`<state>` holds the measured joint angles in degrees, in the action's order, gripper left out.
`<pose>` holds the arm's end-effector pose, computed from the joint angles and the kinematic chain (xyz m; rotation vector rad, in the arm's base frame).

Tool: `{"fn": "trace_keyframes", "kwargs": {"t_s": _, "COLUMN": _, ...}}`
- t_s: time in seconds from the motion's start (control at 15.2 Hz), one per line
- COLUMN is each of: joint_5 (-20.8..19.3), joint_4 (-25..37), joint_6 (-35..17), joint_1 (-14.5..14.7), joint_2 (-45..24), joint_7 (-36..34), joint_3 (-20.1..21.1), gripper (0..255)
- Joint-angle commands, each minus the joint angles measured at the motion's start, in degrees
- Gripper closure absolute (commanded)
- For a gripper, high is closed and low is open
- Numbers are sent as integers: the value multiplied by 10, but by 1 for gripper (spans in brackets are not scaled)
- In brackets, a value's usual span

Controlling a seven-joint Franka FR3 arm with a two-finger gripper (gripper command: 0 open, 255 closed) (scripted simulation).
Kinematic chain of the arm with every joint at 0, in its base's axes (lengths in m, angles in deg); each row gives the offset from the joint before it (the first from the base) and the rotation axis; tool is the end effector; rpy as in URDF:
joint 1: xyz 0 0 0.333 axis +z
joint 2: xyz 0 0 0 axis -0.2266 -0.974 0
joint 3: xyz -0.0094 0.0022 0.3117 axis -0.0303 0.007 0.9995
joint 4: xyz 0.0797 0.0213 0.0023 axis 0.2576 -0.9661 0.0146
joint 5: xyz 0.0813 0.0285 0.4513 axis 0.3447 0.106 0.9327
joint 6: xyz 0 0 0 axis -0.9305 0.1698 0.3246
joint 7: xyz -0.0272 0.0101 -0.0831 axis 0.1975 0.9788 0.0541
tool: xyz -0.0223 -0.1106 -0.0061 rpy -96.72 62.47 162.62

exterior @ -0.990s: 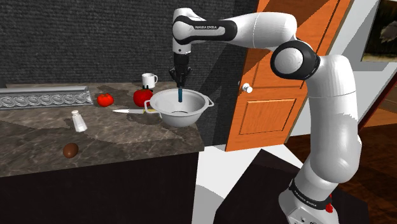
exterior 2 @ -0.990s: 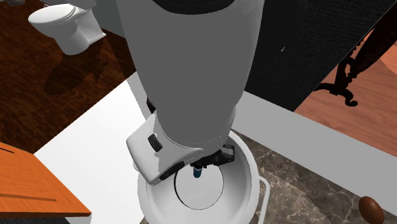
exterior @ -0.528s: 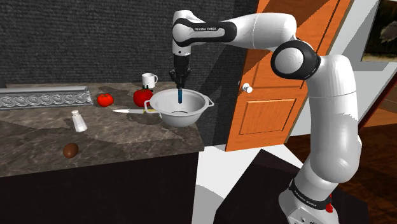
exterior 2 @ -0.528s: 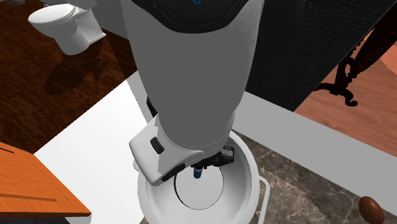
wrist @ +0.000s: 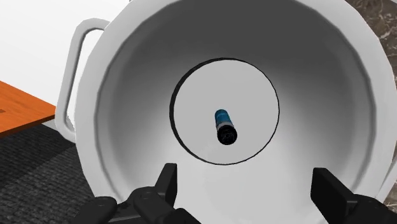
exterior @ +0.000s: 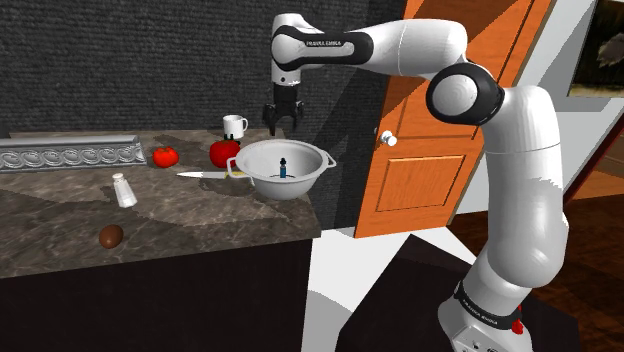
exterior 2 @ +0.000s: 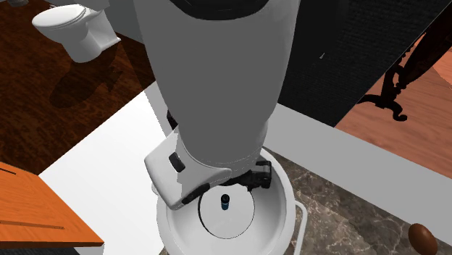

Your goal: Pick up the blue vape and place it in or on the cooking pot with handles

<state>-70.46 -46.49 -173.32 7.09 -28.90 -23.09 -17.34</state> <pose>0.7604 0.0260 0.4966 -3.1114 0.2927 -0.0038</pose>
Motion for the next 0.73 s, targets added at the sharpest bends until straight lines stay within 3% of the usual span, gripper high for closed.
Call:
{"fn": "trace_keyframes", "kwargs": {"t_s": 0.0, "joint_5": -2, "joint_4": 46, "joint_6": 36, "joint_1": 4, "joint_2": -10, "joint_7": 0, "joint_3": 0, "gripper": 0}}
{"fn": "trace_keyframes", "kwargs": {"t_s": 0.13, "joint_5": -4, "joint_4": 104, "joint_6": 79, "joint_1": 8, "joint_2": -24, "joint_7": 0, "joint_3": 0, "gripper": 0}}
{"fn": "trace_keyframes", "kwargs": {"t_s": 0.66, "joint_5": -4, "joint_4": 104, "joint_6": 79, "joint_1": 8, "joint_2": -24, "joint_7": 0, "joint_3": 0, "gripper": 0}}
